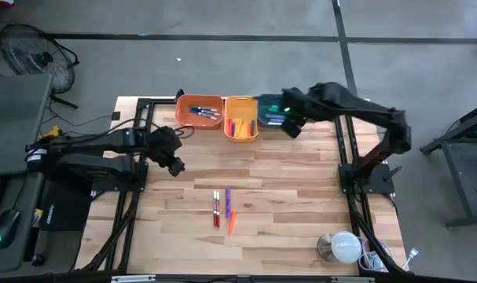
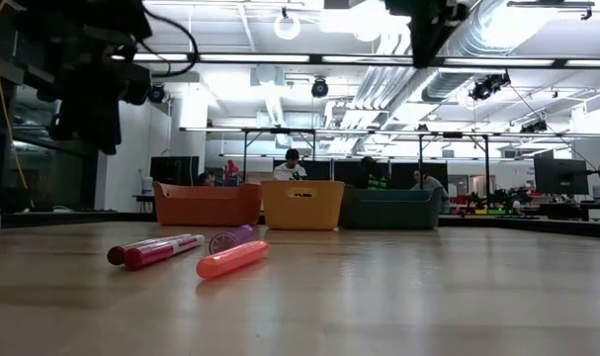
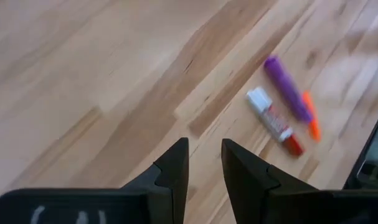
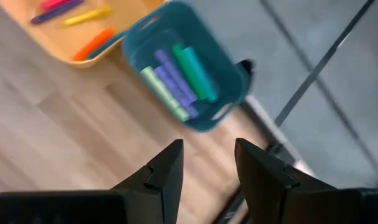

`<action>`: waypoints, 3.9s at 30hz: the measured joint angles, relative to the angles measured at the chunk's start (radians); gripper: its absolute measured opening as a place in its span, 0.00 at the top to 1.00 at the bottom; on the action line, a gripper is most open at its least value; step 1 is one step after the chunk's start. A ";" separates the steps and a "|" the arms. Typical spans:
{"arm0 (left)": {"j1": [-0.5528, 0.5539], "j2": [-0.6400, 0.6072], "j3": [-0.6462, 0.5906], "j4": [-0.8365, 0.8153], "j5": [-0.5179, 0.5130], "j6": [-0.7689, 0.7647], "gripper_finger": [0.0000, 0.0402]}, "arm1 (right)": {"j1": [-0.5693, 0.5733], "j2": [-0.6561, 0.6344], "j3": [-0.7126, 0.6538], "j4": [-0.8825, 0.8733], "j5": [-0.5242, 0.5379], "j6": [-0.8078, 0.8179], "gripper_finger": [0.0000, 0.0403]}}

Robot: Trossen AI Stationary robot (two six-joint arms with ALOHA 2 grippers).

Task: Pick & Place Markers
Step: Put the brown marker into the orange bin

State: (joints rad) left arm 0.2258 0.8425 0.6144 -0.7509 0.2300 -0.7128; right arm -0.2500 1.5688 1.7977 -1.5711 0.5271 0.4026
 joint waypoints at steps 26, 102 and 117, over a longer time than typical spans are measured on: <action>-0.517 0.645 0.218 0.392 -0.380 -0.816 0.77 | -0.239 -0.236 0.000 0.023 -0.036 -0.446 0.67; -0.540 0.933 0.473 0.150 -0.346 -0.942 0.77 | 0.054 -0.785 -0.911 0.824 -0.631 -0.331 0.67; -0.532 0.984 0.477 0.152 -0.278 -0.896 0.77 | 0.054 -0.785 -0.911 0.819 -0.632 -0.314 0.67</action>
State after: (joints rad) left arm -0.3065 1.8263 1.0916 -0.5992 -0.0479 -1.6091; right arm -0.1955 0.7841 0.8867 -0.7523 -0.1049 0.0882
